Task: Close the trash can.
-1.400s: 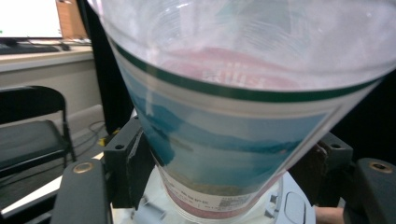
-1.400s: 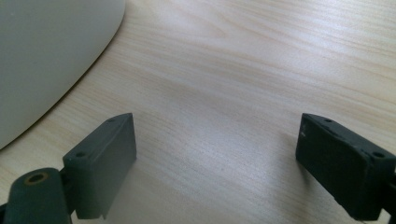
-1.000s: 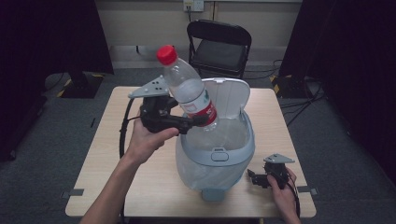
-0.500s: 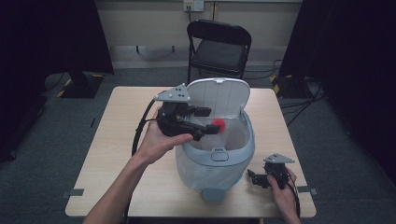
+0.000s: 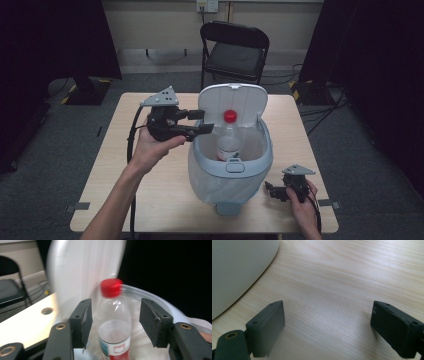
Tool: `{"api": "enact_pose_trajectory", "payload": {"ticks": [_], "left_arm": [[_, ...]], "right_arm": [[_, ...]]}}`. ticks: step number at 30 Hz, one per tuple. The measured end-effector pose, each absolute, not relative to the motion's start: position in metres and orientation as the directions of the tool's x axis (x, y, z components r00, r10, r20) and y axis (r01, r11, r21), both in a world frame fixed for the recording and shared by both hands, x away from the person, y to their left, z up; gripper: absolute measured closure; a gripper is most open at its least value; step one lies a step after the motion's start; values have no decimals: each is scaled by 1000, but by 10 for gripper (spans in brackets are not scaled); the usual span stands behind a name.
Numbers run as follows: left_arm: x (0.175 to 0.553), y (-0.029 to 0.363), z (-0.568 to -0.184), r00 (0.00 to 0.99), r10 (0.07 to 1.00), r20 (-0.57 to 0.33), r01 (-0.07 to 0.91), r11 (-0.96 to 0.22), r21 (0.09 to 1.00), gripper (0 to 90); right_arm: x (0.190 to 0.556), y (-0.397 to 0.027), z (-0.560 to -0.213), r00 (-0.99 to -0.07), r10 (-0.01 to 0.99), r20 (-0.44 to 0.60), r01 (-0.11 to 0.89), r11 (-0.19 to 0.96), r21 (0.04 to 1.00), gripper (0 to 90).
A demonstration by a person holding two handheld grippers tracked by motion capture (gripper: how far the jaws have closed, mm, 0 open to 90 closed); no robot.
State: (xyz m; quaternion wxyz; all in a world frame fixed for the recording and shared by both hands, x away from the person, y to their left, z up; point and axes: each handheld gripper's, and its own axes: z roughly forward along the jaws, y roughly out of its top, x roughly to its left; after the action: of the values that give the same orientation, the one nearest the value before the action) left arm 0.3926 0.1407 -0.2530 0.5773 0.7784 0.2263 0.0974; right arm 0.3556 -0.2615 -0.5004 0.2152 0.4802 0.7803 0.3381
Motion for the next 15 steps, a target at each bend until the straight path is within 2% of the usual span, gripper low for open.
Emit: {"api": "enact_pose_trajectory", "payload": {"ticks": [6, 8, 13, 15], "left_arm": [[414, 168, -249, 819, 556, -141, 269, -156, 950, 406], [423, 177, -248, 782, 601, -163, 282, -110, 953, 356], [443, 176, -247, 748, 637, -189, 292, -59, 955, 294], [452, 172, -245, 747, 634, -200, 296, -48, 954, 295]], "right_arm": [[356, -262, -500, -446, 895, -11, 604, 310, 734, 110], [356, -261, -500, -446, 895, -10, 604, 310, 734, 110], [356, -262, -500, -447, 895, -11, 604, 310, 734, 110], [356, -261, -500, -446, 895, -11, 604, 310, 734, 110]]}}
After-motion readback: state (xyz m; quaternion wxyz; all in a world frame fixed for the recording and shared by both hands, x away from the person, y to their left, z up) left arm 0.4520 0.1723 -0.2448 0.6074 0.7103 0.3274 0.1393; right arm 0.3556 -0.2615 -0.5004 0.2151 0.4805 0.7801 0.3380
